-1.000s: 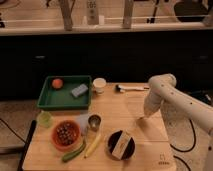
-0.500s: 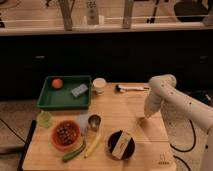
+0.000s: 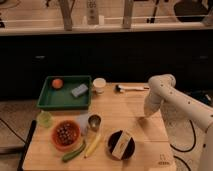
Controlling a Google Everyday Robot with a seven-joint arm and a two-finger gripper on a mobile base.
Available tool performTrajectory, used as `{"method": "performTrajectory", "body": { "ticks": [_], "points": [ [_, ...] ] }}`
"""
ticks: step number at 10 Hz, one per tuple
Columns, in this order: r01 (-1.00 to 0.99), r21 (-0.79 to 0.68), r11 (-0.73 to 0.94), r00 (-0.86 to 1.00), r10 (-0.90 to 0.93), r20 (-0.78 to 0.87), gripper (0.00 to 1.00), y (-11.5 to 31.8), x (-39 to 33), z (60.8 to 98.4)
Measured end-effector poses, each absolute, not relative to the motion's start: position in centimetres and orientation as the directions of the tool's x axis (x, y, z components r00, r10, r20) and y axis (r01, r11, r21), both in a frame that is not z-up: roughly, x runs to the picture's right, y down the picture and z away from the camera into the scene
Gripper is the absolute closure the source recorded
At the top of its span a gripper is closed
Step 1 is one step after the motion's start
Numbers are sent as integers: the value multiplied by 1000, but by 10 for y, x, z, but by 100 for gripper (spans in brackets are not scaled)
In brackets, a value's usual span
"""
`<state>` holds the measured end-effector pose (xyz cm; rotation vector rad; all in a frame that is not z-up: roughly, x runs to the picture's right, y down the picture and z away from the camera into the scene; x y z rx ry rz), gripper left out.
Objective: Place fork in table surface
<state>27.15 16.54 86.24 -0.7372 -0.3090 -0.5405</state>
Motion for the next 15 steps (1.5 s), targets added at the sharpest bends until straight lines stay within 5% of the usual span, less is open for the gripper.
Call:
{"method": "performTrajectory", "body": {
  "ticks": [7, 15],
  "points": [
    [569, -551, 611, 818, -353, 453, 21, 168, 273, 861],
    [581, -558, 593, 812, -367, 455, 20, 167, 266, 859]
  ]
}}
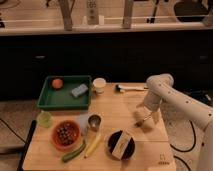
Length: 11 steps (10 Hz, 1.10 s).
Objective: Place fork in table surface
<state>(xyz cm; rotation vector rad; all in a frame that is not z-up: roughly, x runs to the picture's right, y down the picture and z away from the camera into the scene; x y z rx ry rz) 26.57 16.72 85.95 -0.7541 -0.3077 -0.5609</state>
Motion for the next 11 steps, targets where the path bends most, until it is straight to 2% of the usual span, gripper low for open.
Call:
{"method": "performTrajectory", "body": {
  "ticks": [11],
  "points": [
    [592, -529, 608, 800, -366, 475, 20, 168, 265, 857]
  ]
}}
